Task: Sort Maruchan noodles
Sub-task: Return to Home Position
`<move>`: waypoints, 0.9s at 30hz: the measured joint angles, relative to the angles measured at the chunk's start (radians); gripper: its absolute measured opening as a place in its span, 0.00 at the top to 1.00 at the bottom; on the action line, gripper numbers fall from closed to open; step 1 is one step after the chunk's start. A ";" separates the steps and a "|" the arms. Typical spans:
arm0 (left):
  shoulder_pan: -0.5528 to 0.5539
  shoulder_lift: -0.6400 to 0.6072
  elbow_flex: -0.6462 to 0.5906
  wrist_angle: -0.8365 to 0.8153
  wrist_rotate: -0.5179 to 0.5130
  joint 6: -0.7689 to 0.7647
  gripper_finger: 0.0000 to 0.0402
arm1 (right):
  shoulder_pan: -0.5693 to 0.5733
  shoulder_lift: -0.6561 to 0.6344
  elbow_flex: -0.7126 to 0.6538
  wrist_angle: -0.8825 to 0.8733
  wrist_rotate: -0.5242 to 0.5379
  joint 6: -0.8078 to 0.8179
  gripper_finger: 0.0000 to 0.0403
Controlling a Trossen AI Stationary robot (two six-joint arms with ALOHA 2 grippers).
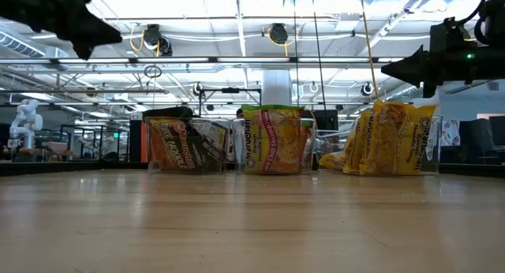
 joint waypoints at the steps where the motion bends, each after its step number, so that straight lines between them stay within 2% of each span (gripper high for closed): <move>1: 0.000 0.000 -0.027 0.038 0.000 -0.009 0.82 | 0.000 0.000 0.000 0.000 0.000 0.000 1.00; 11: 0.000 0.000 -0.305 0.529 0.021 -0.150 0.82 | 0.000 0.000 0.000 0.000 0.000 -0.003 1.00; 16: 0.000 0.000 -0.414 0.717 0.021 -0.219 0.82 | 0.000 0.000 0.000 0.000 0.000 -0.004 1.00; 24: 0.000 0.000 -0.516 0.837 0.045 -0.266 0.82 | 0.000 0.000 -0.001 -0.001 0.009 -0.004 1.00; 27: 0.000 0.000 -0.522 0.840 0.087 -0.269 0.82 | 0.000 0.000 -0.001 -0.003 0.055 -0.004 1.00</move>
